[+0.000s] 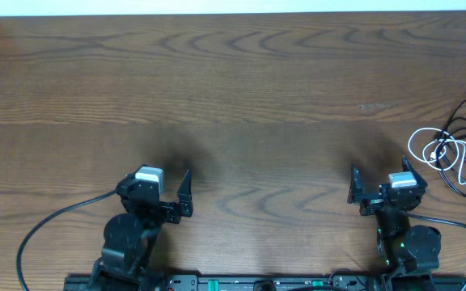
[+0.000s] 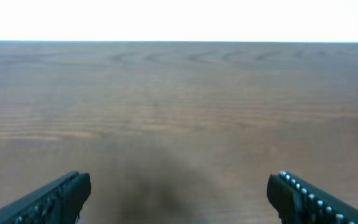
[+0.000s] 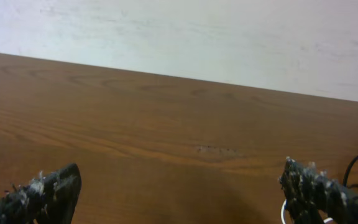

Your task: Untangle cables

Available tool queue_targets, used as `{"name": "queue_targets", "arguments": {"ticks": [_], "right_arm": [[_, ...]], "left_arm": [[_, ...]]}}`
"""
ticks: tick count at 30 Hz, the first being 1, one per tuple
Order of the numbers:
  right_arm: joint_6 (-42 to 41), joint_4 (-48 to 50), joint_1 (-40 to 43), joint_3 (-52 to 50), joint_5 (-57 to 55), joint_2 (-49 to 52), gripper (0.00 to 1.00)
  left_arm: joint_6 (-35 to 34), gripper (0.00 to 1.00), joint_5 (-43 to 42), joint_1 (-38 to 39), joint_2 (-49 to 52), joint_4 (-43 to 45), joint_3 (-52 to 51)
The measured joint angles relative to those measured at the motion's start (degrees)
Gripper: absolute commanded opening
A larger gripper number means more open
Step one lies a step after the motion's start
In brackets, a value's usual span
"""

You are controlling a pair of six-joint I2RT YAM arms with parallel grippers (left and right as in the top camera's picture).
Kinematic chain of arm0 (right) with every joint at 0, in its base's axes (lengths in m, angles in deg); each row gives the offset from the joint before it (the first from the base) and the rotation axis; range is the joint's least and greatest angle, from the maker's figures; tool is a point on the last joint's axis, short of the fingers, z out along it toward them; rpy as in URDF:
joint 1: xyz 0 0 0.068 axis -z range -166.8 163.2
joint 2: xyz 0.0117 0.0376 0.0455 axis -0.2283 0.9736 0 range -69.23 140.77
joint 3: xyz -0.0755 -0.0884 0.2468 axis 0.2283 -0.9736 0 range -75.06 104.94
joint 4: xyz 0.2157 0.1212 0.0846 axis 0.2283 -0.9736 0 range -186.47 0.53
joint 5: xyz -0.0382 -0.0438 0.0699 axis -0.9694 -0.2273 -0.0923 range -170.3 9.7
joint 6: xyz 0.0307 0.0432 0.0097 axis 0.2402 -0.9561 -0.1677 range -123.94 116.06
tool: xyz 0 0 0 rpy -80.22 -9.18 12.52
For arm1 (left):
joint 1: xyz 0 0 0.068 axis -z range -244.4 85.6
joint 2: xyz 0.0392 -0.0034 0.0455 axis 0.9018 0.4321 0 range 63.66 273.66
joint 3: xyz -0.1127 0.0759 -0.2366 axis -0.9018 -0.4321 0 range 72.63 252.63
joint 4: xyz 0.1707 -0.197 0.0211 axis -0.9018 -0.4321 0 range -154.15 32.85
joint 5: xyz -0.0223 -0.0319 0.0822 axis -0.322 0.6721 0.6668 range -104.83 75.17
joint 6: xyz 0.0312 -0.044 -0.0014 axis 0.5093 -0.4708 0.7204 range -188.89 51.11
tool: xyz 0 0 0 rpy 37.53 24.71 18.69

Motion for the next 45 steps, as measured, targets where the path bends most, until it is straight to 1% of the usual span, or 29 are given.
{"name": "queue_targets", "arguments": {"ticks": [7,11,13,20,23,25,29,36,41,45], "right_arm": [[-0.02,0.00,0.00,0.00,0.00,0.00,0.99],[0.00,0.00,0.00,0.00,0.00,0.00,0.99],[0.00,0.00,0.00,0.00,0.00,0.00,0.99],[0.00,0.00,0.00,0.00,0.00,0.00,0.99],[0.00,0.02,0.00,0.00,0.00,0.00,0.99],[0.00,0.04,0.00,0.00,0.00,0.00,0.99],[0.00,0.00,0.00,0.00,0.00,0.00,0.99],[0.00,0.00,0.00,0.00,0.00,0.00,0.99],[0.00,0.00,0.00,0.00,0.00,0.00,0.99],[0.00,0.00,0.00,0.00,0.00,0.00,0.99]], "left_arm": [[4.15,0.96,-4.72,-2.78,-6.51,15.15,-9.60],[5.16,0.96,-6.08,-4.76,-10.01,21.66,-13.77],[7.06,0.96,-7.17,-5.42,-10.38,24.50,-15.32],[20.55,0.96,-11.10,-5.66,-10.47,23.89,-16.31],[23.82,0.96,-11.34,-5.66,-10.51,19.56,-16.31],[24.57,0.96,-11.13,-5.68,-10.47,18.08,-16.15],[24.02,0.96,-10.10,-5.70,-10.49,17.38,-15.89],[20.22,0.96,-8.22,-5.70,-10.49,16.83,-15.69],[15.17,0.96,-6.82,-5.70,-10.49,16.55,-15.61],[9.51,0.96,-5.62,-5.70,-10.49,16.31,-15.56]]}}
